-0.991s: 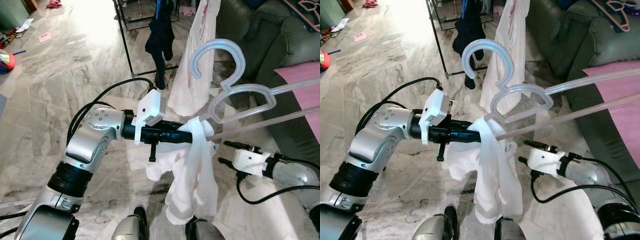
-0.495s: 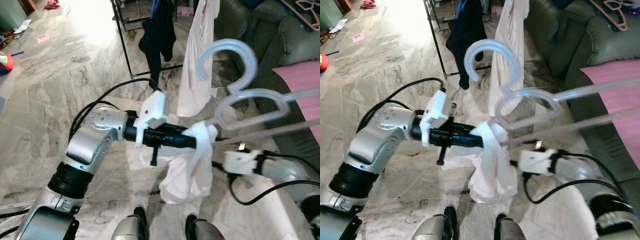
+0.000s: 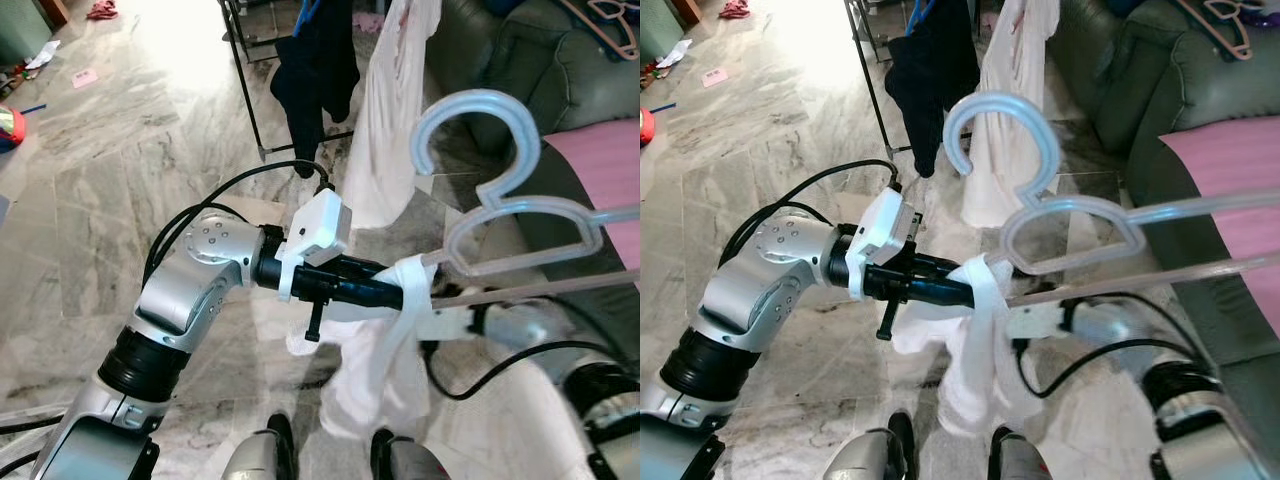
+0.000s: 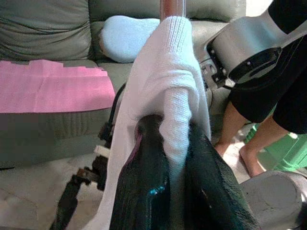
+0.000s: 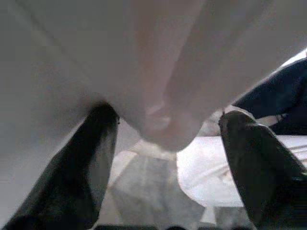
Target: Hang hanger
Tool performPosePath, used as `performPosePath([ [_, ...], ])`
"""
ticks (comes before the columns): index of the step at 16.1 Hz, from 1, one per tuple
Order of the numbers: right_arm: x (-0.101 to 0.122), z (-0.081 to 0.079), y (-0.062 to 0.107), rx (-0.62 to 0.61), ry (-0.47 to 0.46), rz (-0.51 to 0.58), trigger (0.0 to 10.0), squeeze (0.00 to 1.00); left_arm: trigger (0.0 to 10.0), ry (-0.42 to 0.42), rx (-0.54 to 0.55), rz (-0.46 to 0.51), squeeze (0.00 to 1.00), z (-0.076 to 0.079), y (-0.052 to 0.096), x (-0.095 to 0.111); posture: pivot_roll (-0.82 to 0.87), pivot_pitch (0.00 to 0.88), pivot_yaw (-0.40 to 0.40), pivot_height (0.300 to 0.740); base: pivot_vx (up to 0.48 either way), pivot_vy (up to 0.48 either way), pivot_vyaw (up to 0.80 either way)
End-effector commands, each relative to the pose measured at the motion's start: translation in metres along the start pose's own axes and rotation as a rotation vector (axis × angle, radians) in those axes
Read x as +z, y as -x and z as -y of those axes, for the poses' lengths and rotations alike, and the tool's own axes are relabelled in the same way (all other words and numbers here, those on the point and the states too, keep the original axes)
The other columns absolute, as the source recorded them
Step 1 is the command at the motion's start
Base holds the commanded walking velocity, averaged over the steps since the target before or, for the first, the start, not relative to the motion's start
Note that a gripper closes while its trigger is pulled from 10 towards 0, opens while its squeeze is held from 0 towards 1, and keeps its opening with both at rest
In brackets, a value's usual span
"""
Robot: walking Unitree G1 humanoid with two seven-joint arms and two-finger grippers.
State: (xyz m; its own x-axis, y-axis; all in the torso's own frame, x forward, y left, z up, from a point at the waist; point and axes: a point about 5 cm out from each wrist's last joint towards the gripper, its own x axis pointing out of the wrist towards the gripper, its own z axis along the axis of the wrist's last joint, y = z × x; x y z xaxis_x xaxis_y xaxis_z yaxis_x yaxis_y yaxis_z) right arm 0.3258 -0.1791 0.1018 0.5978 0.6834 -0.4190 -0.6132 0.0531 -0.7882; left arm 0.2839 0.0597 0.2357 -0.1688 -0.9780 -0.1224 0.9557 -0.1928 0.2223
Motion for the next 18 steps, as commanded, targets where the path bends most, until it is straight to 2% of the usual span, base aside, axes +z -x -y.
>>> performPosePath([
  [1, 0.001, -0.004, -0.001, 0.012, -0.014, 0.013, 0.0, 0.0, 0.0, -0.025, -0.037, 0.022, 0.0, 0.005, -0.001, 0.006, 0.08, 0.284, 0.082, 0.74, 0.0, 0.0, 0.0],
  [3, 0.003, -0.015, -0.003, 0.053, -0.042, 0.038, 0.0, 0.0, 0.0, -0.024, -0.038, 0.023, 0.0, 0.006, -0.001, 0.007, 0.08, 0.287, 0.08, 0.74, 0.0, 0.0, 0.0],
  [12, -0.004, -0.015, 0.006, -0.001, -0.052, 0.028, 0.0, 0.0, 0.0, -0.018, -0.035, 0.018, 0.0, 0.006, -0.002, 0.004, 0.07, 0.291, 0.082, 0.74, 0.0, 0.0, 0.0],
  [18, -0.009, -0.01, 0.012, -0.09, -0.095, 0.019, 0.0, 0.0, 0.0, -0.02, -0.022, 0.017, 0.0, 0.003, -0.001, 0.004, 0.07, 0.293, 0.084, 0.74, 0.0, 0.0, 0.0],
])
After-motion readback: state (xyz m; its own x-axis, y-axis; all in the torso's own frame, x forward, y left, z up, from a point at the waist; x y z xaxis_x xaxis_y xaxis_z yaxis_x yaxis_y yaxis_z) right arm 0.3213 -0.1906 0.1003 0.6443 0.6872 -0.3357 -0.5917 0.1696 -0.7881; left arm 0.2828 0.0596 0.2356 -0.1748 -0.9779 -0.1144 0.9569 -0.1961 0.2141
